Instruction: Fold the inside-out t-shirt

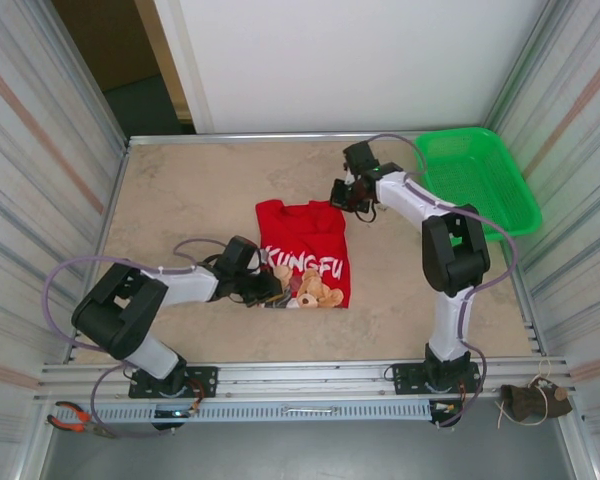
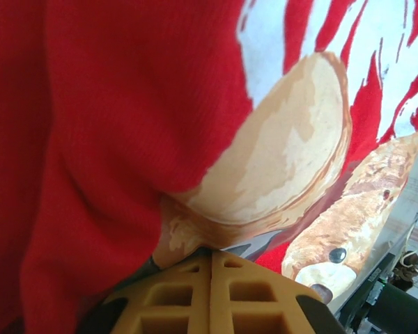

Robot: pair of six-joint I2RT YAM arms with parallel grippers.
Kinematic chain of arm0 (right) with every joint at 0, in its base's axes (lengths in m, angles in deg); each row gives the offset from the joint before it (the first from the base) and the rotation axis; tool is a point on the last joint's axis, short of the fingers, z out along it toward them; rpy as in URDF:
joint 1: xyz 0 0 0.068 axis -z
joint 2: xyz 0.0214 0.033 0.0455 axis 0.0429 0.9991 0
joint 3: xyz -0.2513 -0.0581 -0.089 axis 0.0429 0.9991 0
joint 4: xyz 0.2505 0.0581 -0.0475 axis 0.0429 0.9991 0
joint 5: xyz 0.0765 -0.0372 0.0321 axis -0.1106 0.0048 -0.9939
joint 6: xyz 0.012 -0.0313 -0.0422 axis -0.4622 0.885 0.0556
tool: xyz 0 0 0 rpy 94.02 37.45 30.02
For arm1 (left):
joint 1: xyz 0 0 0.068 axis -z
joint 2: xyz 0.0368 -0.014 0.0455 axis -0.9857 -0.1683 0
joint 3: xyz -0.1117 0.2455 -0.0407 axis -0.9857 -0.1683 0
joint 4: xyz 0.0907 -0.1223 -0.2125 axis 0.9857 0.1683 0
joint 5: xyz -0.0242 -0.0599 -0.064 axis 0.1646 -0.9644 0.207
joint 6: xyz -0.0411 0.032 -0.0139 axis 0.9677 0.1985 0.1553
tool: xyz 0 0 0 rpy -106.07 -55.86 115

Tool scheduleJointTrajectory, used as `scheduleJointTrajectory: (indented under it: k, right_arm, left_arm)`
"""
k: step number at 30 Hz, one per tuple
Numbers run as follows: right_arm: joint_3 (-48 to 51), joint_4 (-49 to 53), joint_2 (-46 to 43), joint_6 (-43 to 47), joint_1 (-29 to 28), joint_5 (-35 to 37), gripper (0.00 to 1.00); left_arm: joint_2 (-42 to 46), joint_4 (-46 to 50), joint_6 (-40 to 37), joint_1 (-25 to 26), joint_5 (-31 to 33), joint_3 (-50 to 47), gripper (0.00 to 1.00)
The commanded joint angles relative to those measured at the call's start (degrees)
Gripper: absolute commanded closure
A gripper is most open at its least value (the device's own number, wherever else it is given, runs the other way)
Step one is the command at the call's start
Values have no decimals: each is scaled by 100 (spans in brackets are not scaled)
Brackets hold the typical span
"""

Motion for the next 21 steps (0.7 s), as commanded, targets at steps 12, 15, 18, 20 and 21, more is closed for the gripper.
scheduleJointTrajectory:
  k: [12, 15, 18, 20, 21]
  right_arm:
    - [-415, -1003, 974, -2032, 774, -422, 100]
    - [-78, -641, 692, -2357, 913, 106, 80]
    - [417, -755, 48, -2203, 952, 339, 55]
    - [577, -658, -405, -1963, 943, 373, 54]
    - [652, -573, -633, -1870, 934, 353, 53]
  left_arm:
    - [-1021, 426, 129, 393, 489, -436, 100]
    - [-649, 439, 175, 395, 458, -433, 100]
    - [148, 944, 96, 396, 493, -104, 84]
    - [690, 1475, -50, 395, 555, 377, 61]
    - [919, 1802, -184, 395, 638, 719, 50]
